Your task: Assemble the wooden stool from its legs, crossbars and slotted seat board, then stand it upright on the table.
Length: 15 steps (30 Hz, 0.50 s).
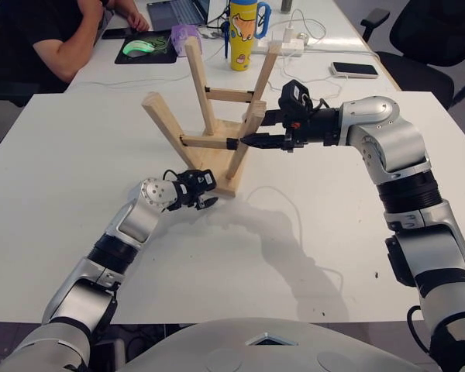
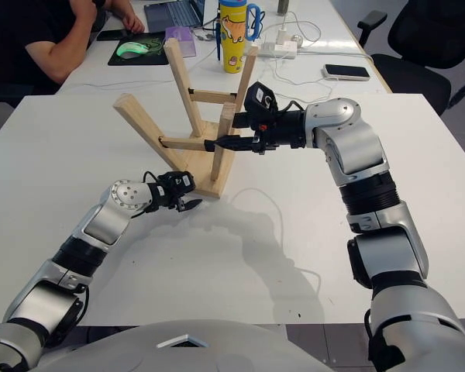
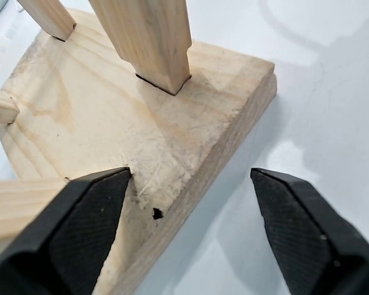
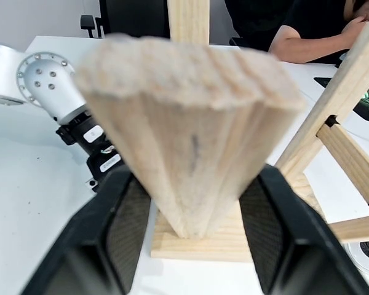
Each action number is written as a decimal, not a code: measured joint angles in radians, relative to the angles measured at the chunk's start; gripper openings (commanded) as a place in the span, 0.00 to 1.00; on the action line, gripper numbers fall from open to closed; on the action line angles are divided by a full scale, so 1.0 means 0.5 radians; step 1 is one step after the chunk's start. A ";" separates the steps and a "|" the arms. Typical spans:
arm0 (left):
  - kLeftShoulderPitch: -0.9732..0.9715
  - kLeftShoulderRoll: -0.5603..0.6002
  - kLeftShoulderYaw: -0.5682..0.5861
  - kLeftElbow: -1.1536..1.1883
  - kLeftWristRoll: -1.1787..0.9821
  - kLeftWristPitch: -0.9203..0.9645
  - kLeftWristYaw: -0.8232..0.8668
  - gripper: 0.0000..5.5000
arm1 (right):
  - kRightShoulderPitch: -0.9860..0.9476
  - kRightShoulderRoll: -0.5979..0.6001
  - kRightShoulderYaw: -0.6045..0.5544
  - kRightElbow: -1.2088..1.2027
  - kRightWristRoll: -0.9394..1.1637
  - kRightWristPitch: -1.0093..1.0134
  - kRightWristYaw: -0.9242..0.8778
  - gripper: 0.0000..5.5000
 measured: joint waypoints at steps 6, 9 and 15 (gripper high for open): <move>0.292 -0.181 0.232 -0.130 -0.387 -0.303 0.028 0.54 | 0.001 0.017 -0.008 -0.009 0.000 0.000 -0.050 0.38; 0.347 -0.192 0.460 -0.308 -0.566 -0.516 0.080 0.46 | 0.002 0.016 -0.012 -0.016 0.000 0.000 -0.065 0.38; 0.371 -0.288 0.712 -0.608 -0.835 -0.704 0.195 0.29 | 0.002 0.012 -0.009 -0.018 -0.001 0.001 -0.066 0.38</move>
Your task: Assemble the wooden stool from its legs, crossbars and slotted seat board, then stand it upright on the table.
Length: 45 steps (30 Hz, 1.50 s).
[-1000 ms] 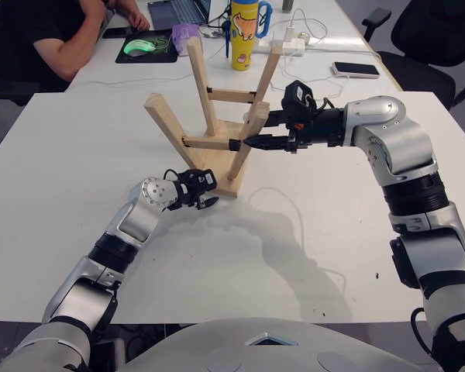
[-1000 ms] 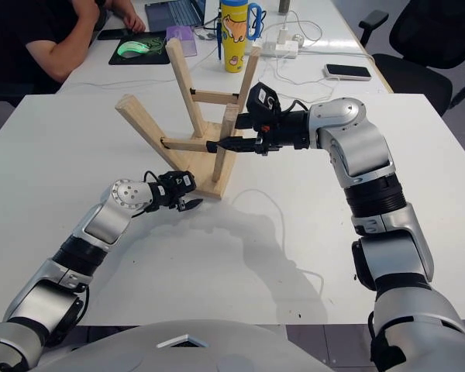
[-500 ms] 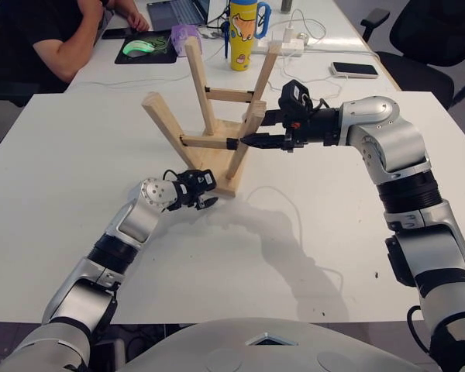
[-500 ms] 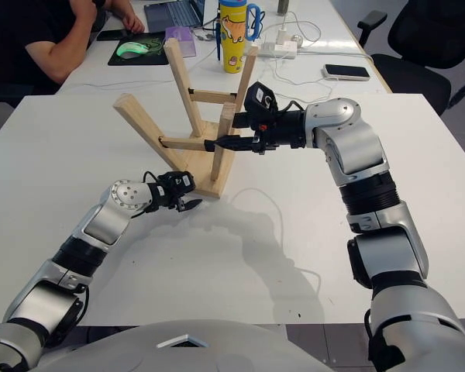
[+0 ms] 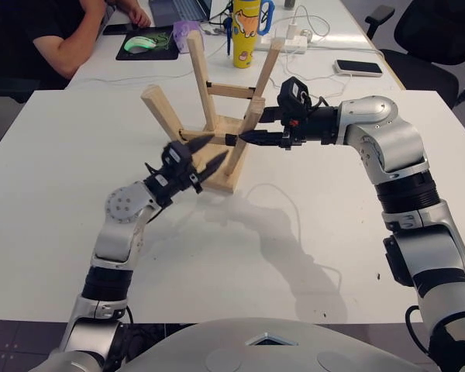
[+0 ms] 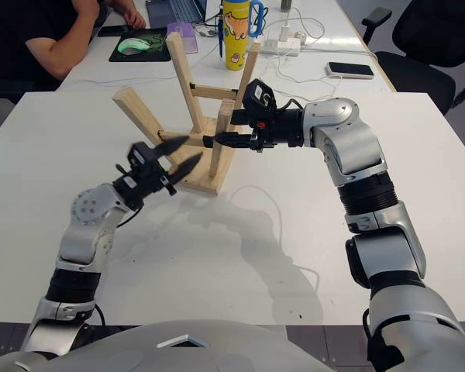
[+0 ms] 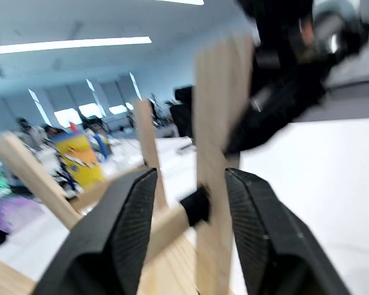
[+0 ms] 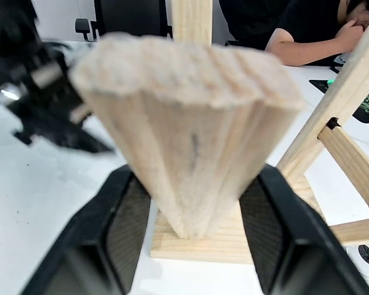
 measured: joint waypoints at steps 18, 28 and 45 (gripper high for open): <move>-0.555 0.043 -0.607 0.348 1.235 0.420 0.482 0.00 | -0.016 -0.001 0.045 0.010 -0.017 -0.001 -0.008 0.38; -0.571 -0.079 -0.375 -0.073 1.370 0.058 1.097 0.00 | -0.029 0.002 0.045 0.011 -0.018 -0.002 -0.017 0.38; -0.508 -0.191 -0.135 -0.310 1.320 -0.072 1.298 0.00 | -0.022 0.028 0.029 0.038 -0.033 -0.059 -0.029 0.38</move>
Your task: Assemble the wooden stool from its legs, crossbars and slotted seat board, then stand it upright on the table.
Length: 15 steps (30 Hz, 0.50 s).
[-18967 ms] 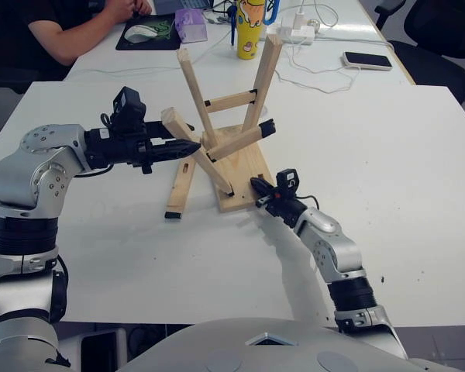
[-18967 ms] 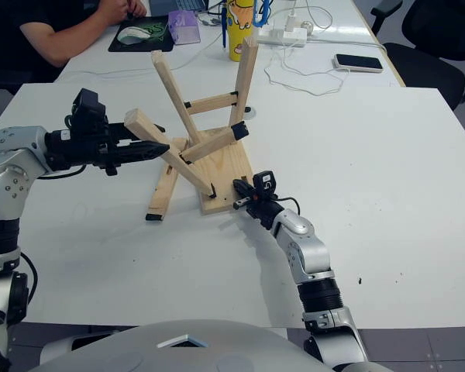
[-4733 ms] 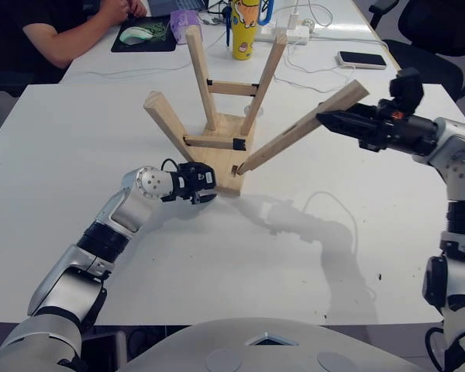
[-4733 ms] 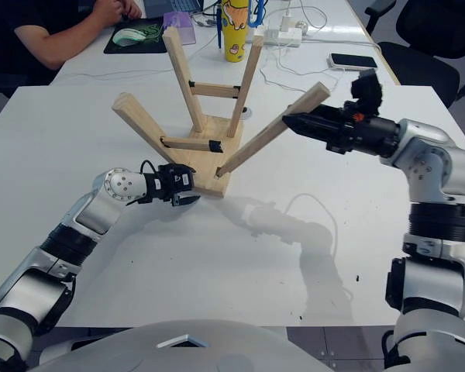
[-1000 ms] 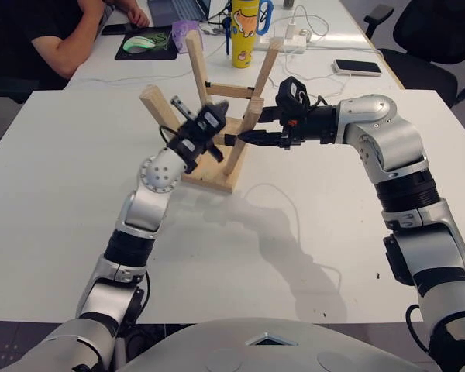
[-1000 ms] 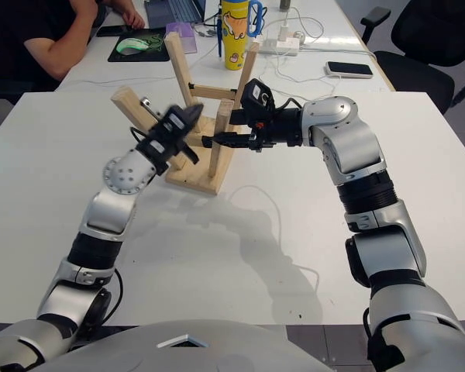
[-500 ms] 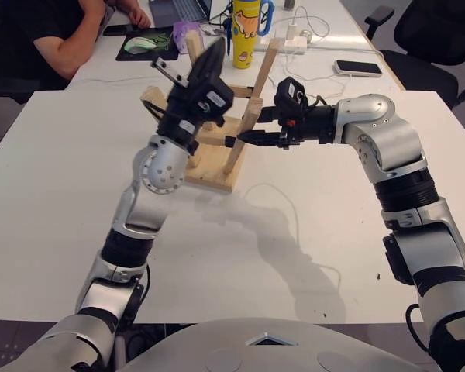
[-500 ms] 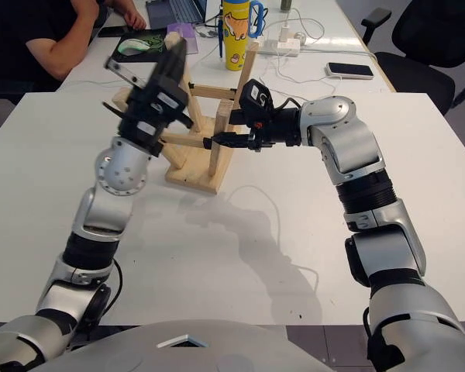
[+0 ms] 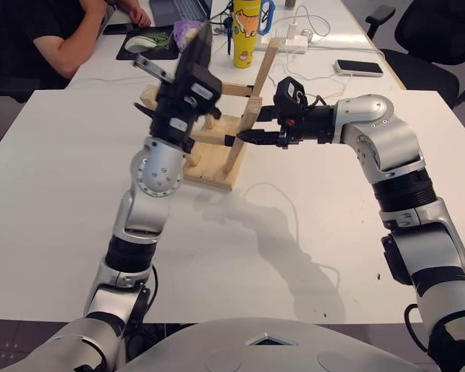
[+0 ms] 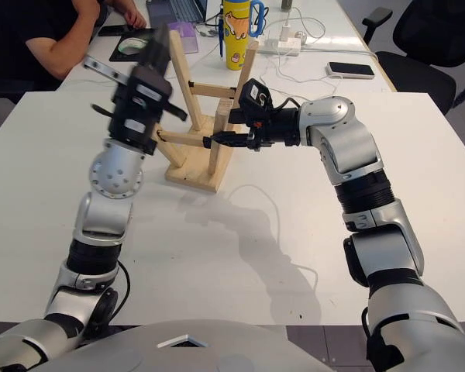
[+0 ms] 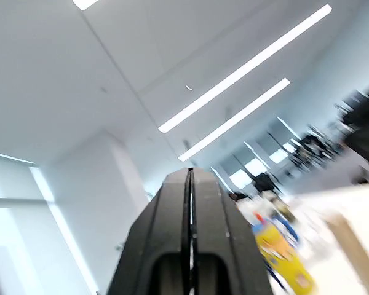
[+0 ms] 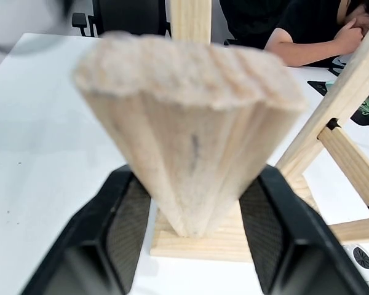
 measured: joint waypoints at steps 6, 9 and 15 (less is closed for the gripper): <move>0.080 0.119 0.499 -0.204 -0.091 -0.006 0.114 0.00 | 0.024 0.007 -0.035 0.011 0.001 -0.042 0.000 0.38; 0.124 0.202 0.677 -0.007 -0.152 0.140 0.096 0.00 | 0.028 0.006 -0.045 0.016 0.001 -0.049 0.001 0.38; 0.104 0.206 0.517 0.556 -0.341 0.411 -0.233 0.00 | 0.040 0.003 -0.063 0.010 0.001 -0.058 0.002 0.38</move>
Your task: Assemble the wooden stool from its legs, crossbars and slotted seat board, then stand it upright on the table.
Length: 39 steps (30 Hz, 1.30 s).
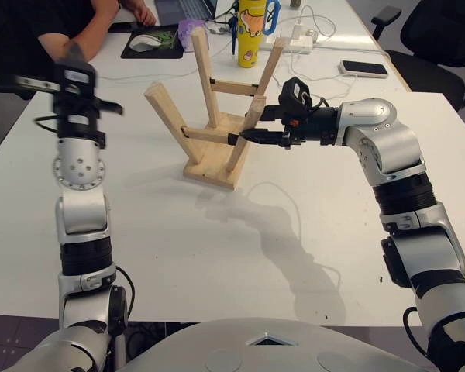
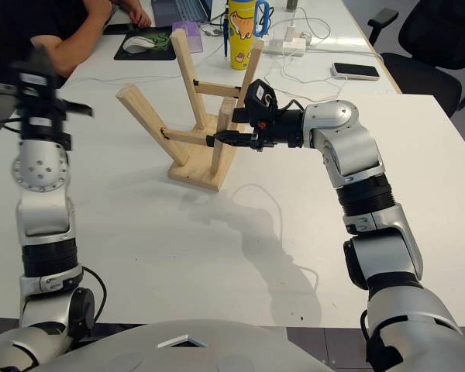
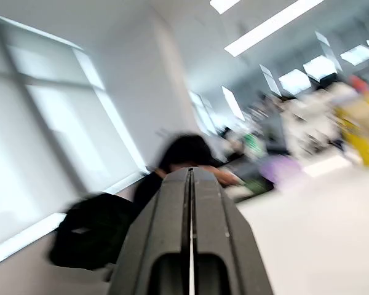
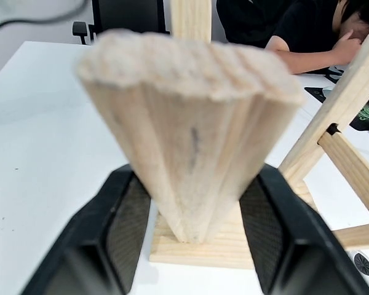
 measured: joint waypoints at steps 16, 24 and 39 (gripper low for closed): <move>0.025 -0.058 -0.274 0.006 -0.067 0.097 -0.174 0.00 | -0.104 -0.022 -0.070 0.238 0.005 -0.124 0.138 0.47; 0.144 -0.108 -0.328 -0.132 -0.085 0.164 -0.185 0.00 | 0.114 -0.009 -0.273 0.202 0.073 -0.047 0.073 0.69; 0.140 -0.215 -0.520 -0.123 -0.081 0.220 -0.206 0.00 | 0.674 0.014 -0.350 0.118 -0.097 -0.014 -0.318 0.98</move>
